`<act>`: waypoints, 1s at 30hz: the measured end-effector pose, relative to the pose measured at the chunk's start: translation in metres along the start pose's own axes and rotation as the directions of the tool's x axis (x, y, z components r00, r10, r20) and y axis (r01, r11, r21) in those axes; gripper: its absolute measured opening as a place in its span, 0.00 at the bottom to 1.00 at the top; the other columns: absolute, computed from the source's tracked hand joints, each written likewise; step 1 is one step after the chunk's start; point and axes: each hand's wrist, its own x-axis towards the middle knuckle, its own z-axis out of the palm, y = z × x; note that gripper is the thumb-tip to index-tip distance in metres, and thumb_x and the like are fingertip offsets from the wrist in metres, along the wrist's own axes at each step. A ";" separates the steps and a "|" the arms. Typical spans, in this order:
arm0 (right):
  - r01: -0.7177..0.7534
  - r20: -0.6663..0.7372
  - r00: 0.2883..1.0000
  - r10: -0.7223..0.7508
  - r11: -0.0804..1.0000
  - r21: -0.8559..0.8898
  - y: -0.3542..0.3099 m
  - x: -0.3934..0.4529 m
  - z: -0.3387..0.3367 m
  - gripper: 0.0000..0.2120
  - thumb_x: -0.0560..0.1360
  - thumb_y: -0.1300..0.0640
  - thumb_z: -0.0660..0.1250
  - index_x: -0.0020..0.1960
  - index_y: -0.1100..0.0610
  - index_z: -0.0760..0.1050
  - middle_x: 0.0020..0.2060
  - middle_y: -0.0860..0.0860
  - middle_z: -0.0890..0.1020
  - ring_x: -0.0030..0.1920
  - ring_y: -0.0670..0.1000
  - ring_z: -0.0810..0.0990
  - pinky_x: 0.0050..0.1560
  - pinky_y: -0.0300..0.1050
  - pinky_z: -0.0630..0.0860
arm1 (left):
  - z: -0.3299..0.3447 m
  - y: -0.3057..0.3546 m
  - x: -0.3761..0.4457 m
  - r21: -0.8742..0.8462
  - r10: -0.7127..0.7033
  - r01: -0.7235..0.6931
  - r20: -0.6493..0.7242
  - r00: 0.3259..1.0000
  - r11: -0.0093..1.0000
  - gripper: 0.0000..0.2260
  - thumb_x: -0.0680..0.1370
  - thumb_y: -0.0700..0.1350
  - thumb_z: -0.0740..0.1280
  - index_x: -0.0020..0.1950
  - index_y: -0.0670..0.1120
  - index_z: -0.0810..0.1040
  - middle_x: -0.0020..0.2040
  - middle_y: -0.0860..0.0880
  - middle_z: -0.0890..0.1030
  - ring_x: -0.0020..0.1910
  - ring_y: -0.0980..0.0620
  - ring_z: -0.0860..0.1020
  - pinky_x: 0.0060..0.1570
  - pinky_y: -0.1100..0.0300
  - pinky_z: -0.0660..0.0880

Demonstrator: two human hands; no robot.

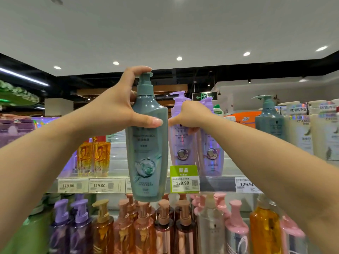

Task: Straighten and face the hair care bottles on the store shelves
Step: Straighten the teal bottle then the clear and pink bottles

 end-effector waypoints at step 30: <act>0.167 -0.256 0.966 0.020 0.711 0.683 0.135 -0.130 -0.112 0.14 0.78 0.64 0.68 0.61 0.51 0.78 0.38 0.51 0.88 0.29 0.51 0.83 0.33 0.44 0.81 | 0.173 0.042 0.129 -0.186 0.243 -0.259 -0.107 0.964 0.948 0.45 0.58 0.60 0.80 0.70 0.67 0.60 0.53 0.58 0.78 0.47 0.57 0.82 0.53 0.55 0.80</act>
